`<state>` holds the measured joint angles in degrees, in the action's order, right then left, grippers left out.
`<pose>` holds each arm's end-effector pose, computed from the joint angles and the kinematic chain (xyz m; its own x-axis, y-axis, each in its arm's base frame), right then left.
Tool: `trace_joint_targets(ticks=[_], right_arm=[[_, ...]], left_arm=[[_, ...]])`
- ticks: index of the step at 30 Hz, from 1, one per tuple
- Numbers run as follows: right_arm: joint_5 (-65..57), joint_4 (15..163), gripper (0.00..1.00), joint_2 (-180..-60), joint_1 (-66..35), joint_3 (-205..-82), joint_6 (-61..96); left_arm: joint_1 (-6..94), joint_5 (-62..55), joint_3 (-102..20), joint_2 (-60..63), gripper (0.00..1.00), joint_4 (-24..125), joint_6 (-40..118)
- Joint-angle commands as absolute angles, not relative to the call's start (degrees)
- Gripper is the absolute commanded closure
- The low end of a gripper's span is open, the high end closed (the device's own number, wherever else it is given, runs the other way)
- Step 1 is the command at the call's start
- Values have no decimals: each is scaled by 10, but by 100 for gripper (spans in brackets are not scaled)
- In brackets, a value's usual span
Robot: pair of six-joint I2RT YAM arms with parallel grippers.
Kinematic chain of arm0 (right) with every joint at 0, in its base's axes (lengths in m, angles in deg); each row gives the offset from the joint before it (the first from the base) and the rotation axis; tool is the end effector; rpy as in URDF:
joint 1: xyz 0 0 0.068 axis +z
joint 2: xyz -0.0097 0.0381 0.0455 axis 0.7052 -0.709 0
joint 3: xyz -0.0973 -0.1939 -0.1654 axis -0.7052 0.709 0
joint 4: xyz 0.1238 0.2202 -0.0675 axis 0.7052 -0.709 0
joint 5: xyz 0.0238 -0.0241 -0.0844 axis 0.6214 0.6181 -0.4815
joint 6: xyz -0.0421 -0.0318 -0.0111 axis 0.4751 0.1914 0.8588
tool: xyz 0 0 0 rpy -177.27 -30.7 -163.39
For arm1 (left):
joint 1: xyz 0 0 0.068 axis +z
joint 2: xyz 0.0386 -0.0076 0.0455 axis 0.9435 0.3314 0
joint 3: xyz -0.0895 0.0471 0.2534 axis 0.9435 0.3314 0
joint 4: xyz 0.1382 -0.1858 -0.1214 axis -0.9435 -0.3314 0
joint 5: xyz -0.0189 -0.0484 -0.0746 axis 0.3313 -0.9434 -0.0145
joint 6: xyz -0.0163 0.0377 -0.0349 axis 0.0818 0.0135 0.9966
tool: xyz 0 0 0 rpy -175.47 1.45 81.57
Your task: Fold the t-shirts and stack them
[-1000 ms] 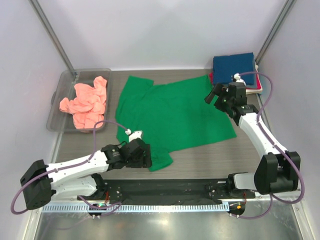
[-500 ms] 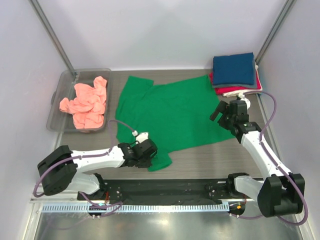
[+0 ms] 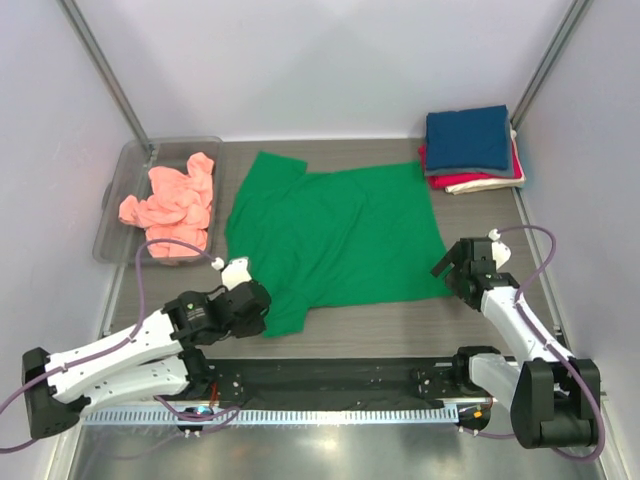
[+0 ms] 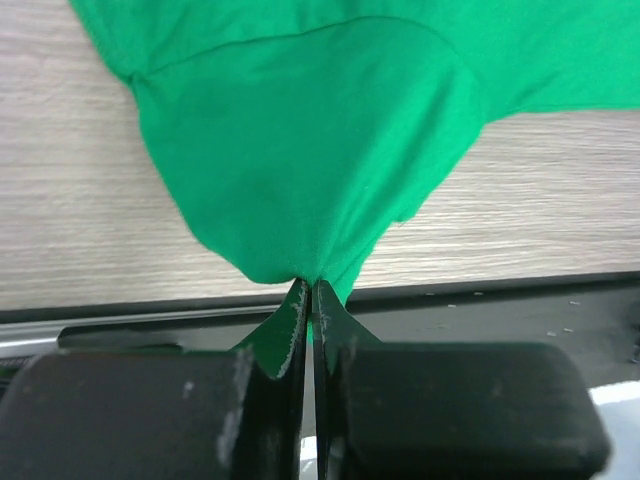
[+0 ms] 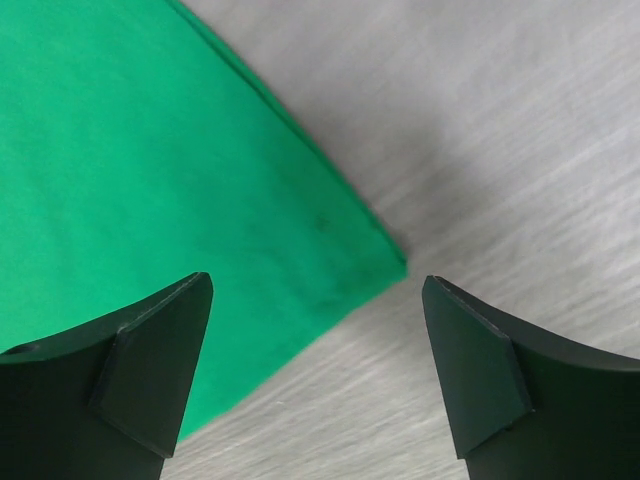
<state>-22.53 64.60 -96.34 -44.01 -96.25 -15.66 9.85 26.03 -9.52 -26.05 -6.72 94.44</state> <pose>0.1851 -0.0041 0.1799 -0.5572 0.6253 -0.5464 0.5982 0.7586 0.2581 0.0811 -0.1184 0.2439 -0.8407 -0.2474 -0.4816 -0.1050 0.9471 -0.3033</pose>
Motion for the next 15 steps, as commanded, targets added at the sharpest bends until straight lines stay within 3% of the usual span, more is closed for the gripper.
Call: trace_joint_targets(ticks=[1,8,11,14,15], right_arm=[[-234,685,12,-974,-441,-948,-186],[-234,725,33,-984,-441,-910,-199],[-235,742,48,-1009,-441,-909,-195],[-223,744,80,-1014,-441,-908,-194],[-216,745,97,-1008,-441,-905,-195]], left_arm=[[96,266,-74,-248,98,-77,960],[96,256,-59,-243,97,-41,951],[96,256,-56,-240,97,-29,948],[96,258,-61,-237,97,-35,946],[96,258,-63,-236,97,-37,946]])
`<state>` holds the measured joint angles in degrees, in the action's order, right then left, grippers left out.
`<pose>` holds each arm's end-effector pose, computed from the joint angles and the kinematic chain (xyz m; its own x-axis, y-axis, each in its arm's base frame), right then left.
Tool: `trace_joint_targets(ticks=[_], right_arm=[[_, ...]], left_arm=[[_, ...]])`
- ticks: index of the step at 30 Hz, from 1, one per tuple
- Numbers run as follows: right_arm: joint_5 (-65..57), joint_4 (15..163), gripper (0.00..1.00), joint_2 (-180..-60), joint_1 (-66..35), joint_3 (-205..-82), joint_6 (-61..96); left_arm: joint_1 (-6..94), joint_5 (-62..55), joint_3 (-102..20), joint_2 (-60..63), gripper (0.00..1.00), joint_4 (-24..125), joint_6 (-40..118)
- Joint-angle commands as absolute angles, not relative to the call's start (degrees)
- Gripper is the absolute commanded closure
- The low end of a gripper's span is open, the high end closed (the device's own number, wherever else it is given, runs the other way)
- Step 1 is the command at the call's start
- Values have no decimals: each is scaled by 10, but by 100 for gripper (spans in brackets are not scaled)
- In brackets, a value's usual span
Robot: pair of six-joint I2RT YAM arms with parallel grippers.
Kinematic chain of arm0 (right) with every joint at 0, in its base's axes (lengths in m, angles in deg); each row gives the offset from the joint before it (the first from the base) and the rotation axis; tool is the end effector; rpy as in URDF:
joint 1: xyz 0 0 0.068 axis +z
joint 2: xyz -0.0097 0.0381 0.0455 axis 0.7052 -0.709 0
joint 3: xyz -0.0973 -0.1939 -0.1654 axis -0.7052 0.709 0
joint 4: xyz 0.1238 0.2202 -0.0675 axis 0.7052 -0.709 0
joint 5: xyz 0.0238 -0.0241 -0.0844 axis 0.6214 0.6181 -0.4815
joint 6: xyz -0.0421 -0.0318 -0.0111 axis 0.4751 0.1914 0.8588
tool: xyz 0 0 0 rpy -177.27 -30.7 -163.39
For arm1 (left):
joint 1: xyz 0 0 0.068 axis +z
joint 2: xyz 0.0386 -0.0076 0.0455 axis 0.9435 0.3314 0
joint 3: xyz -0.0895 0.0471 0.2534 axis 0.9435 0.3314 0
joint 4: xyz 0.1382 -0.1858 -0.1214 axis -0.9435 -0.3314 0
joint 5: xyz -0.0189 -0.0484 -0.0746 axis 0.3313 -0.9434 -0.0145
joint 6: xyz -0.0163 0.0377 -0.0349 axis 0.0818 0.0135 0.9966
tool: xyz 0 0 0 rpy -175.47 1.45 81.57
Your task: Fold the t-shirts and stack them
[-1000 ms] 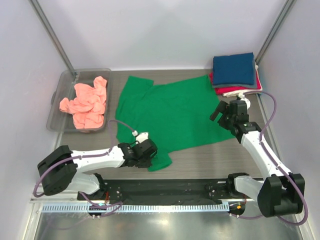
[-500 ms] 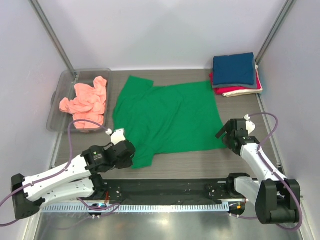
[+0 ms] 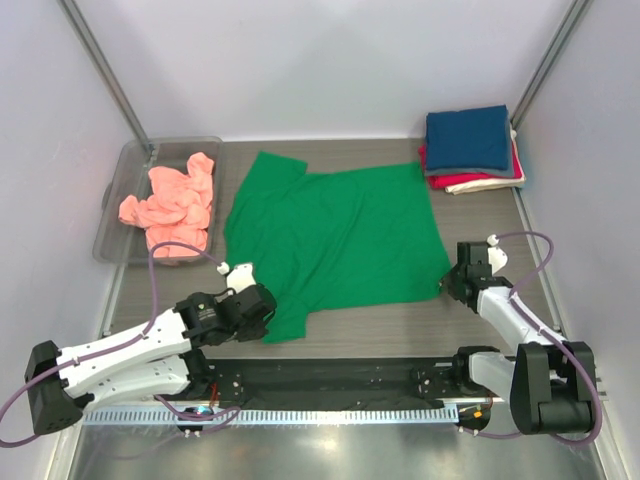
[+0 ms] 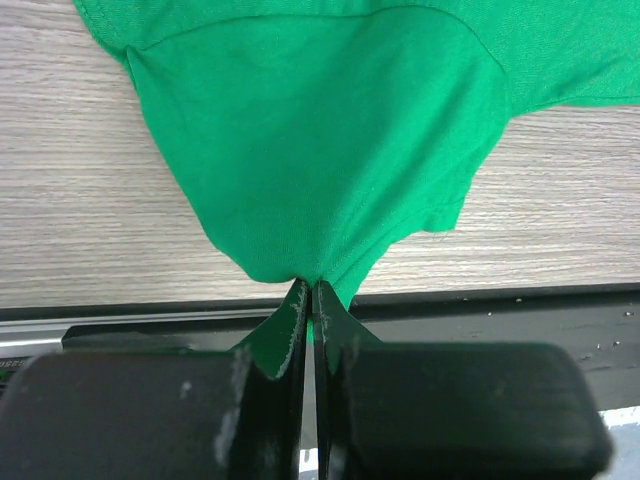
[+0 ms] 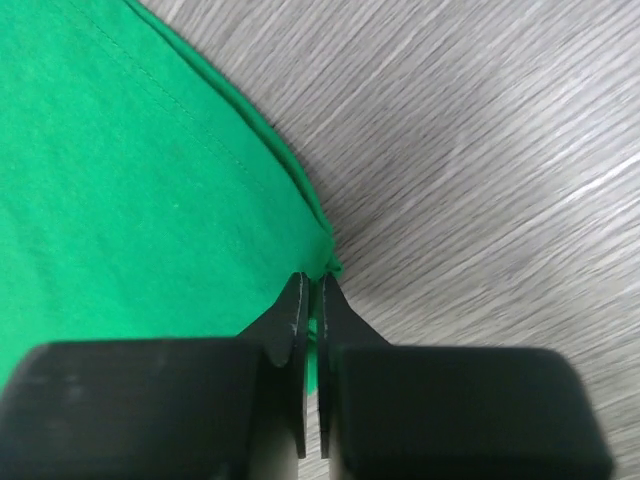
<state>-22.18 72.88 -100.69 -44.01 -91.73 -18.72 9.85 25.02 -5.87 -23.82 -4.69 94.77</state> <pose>0.1881 -0.0039 0.1527 -0.5323 0.6656 -0.5231 0.6275 0.7250 0.2839 0.0821 -0.1214 0.2215 -0.8637 -0.2225 -0.4522 -0.1154 0.9607 -0.2523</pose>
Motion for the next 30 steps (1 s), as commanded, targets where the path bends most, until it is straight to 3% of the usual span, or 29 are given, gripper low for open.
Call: trace_joint_targets(ticks=[1,16,23,30], right_arm=[[-212,743,99,-992,-455,-902,-196],[-256,499,99,-741,-456,-998,-246],[-200,554,99,-797,-456,-1014,-214],[-138,617,99,-962,-456,-1086,-163]], left_arm=[[96,258,-65,-238,97,-40,947],[89,159,-111,-169,100,2,948],[105,208,-228,-109,100,-65,843],[226,165,-345,-25,100,-111,684]])
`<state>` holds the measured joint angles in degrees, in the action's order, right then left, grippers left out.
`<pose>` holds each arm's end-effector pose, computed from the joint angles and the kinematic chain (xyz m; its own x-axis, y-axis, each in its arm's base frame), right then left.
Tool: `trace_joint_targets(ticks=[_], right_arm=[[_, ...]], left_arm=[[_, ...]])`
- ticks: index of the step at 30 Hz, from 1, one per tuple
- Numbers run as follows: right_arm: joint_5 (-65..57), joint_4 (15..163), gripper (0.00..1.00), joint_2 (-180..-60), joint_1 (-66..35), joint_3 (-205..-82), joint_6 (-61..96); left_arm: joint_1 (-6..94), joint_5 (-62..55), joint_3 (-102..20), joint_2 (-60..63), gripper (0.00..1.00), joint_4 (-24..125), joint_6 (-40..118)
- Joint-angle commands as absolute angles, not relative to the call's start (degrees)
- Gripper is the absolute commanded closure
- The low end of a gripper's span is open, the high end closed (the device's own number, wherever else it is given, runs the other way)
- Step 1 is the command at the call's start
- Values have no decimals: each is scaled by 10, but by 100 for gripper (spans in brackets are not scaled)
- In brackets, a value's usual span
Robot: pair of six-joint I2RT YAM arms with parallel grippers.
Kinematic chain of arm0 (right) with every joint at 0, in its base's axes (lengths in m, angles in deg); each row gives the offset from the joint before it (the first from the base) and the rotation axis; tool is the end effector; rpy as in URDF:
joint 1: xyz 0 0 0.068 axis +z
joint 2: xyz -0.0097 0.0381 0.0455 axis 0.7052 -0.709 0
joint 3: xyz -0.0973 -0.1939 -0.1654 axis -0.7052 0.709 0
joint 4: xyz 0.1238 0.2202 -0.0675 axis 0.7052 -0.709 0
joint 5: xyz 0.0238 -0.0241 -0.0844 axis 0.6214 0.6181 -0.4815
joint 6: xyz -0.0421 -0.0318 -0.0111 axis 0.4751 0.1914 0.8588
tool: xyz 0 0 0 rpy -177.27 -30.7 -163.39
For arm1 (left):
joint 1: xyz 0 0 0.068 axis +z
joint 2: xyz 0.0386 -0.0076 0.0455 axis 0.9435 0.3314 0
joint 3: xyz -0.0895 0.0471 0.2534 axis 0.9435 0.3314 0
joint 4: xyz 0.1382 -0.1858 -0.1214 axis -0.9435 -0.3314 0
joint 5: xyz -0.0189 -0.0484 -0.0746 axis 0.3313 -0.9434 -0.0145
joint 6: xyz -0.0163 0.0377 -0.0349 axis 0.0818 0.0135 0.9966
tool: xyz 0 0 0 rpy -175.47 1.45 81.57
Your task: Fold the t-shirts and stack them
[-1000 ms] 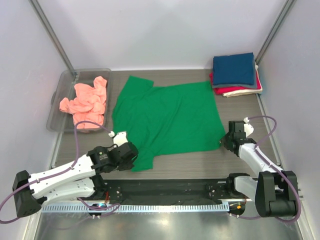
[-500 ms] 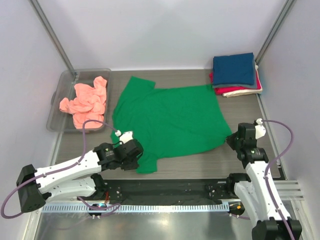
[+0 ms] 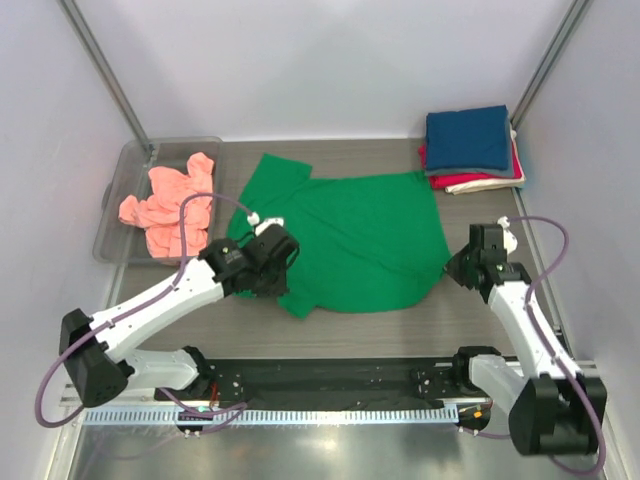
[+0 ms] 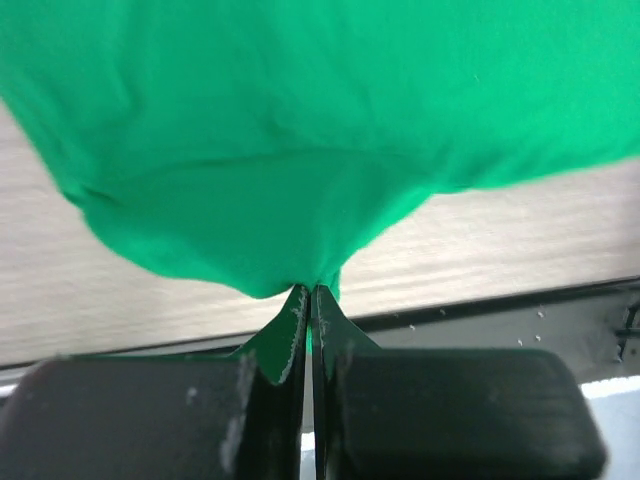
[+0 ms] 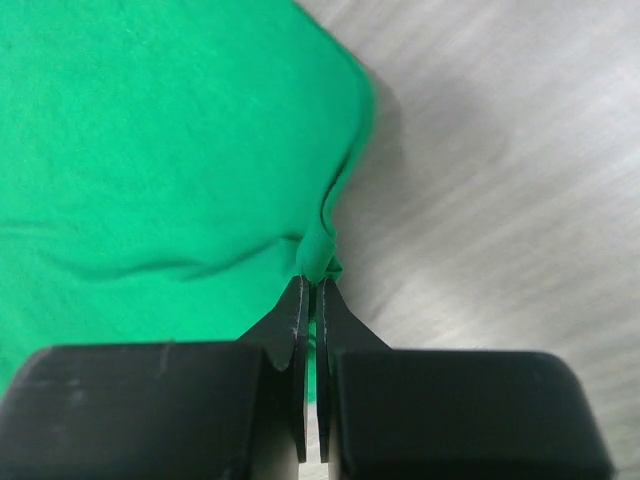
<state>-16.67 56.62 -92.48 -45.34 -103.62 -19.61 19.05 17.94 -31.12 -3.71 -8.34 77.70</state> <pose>0.1841 -0.0048 0.2218 -0.5124 0.6980 -0.5003 0.5882 0.7097 0.3877 0.1478 -0.1732 0.2903 -0.8969 -0.0657 -0.4372 0.0245 0.9800 -0.1976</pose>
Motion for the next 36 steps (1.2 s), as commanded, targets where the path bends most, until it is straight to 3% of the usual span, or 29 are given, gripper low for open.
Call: trace_joint_targets(ticks=[1,15,32,34,35,36], right_arm=[[-134,623,99,-994,-456,-1095,-159],[-162,686,99,-1263,-456,-1278,-128],[-210,696,99,-1397,-464,-1358,-143],[-205,697,99,-1405,-465,-1363,-143],[-198,702,98,-1411,-465,-1366,-139],[-188,703,84,-1424,-465,-1380,-131]], left_arm=[[255,158,-355,-9,100,-110,673],[461,86,-512,203,100,-75,513],[536,108,-658,368,99,-86,482],[537,114,-684,385,94,-89,479],[539,115,-694,407,87,-93,478],[548,112,-729,425,86,-99,480]])
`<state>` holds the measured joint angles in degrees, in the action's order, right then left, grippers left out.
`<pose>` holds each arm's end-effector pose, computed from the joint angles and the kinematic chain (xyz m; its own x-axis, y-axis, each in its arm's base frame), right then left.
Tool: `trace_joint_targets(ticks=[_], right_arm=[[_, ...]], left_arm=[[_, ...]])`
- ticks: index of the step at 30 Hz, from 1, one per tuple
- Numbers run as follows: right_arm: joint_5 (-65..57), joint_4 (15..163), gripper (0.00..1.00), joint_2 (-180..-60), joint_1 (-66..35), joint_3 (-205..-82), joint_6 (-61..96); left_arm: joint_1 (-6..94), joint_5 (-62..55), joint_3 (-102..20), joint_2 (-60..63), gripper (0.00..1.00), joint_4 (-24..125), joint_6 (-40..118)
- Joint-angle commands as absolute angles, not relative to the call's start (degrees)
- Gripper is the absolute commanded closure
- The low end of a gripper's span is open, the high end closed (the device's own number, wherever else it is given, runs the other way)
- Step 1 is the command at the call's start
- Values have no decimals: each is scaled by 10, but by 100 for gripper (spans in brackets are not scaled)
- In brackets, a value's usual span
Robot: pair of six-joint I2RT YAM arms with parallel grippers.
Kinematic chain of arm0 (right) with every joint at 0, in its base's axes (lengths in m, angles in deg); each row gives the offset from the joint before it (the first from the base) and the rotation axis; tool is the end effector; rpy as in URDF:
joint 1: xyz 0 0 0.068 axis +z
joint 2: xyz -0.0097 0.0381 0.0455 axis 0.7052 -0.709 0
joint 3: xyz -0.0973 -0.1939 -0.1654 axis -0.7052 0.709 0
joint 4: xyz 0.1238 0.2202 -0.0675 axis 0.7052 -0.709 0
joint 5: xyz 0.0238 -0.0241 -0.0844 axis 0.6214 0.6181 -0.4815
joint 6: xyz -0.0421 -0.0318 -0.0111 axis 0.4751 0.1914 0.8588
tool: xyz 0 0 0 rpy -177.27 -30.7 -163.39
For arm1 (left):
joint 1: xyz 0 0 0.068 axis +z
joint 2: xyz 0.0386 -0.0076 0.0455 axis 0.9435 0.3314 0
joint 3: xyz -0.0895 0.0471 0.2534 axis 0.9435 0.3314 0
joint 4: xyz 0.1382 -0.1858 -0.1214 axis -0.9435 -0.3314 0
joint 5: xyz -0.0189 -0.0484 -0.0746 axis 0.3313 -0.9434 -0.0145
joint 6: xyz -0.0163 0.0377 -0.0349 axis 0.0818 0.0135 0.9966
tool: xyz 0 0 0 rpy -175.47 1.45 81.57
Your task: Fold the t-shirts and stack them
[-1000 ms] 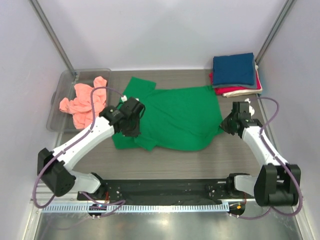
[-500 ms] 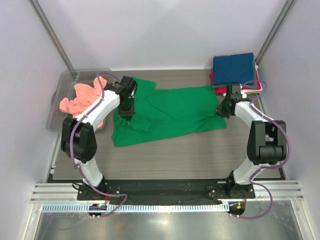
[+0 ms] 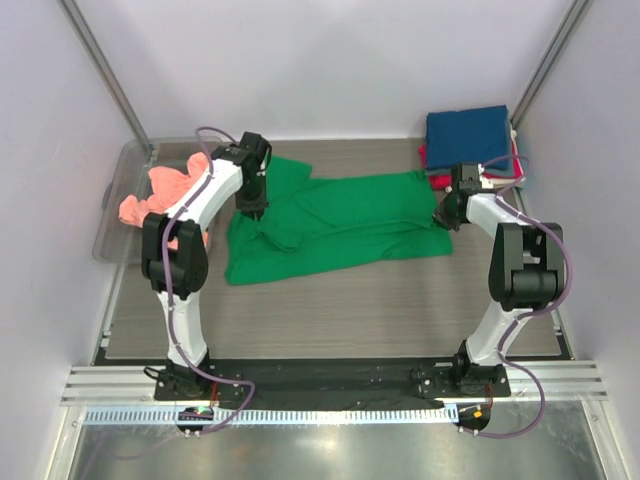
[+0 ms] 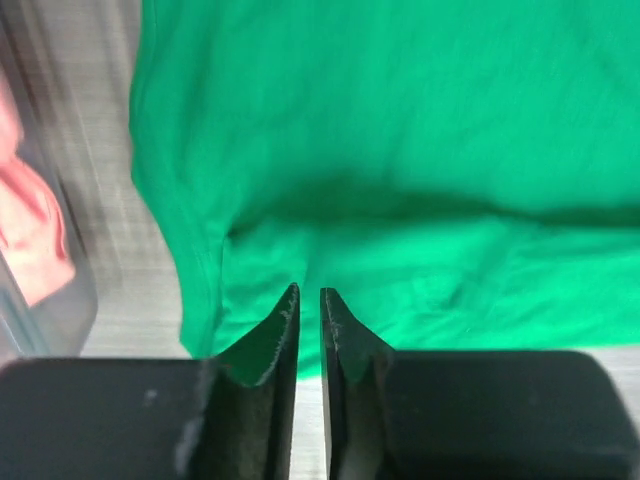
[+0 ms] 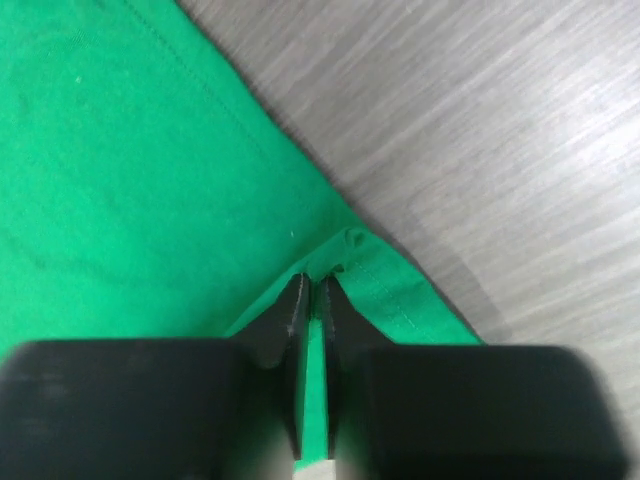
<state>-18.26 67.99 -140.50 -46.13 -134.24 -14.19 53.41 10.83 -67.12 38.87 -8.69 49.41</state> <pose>0.3671 -0.0124 0.1866 -0.6006 0.6347 -0.4862 0.5921 0.7617 0.2631 0.3915 -0.1174 0.2514 -0.9375 -0.0913 -0.3359 -0.0885 0.9958 -0.0236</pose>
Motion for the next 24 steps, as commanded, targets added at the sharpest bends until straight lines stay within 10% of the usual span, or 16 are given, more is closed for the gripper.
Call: trace_joint_targets(ticks=[1,5,7,16,24], right_arm=[[-179,702,84,-1433,-467,-1388,-126],[-127,688,12,-1446,-488,-1431,-108],[-144,673,2,-1417,-497,-1432,-103],[-134,720,4,-1240,-510,-1193,-130],[-94,763,14,-1255,-516,-1134,-119]], left_arm=[[555,105,-757,441,85,-109,486],[584,85,-884,479,56,-192,516],[578,95,-857,422,47,-180,529],[557,73,-354,64,38,65,655],[554,82,-140,-46,33,187,732]])
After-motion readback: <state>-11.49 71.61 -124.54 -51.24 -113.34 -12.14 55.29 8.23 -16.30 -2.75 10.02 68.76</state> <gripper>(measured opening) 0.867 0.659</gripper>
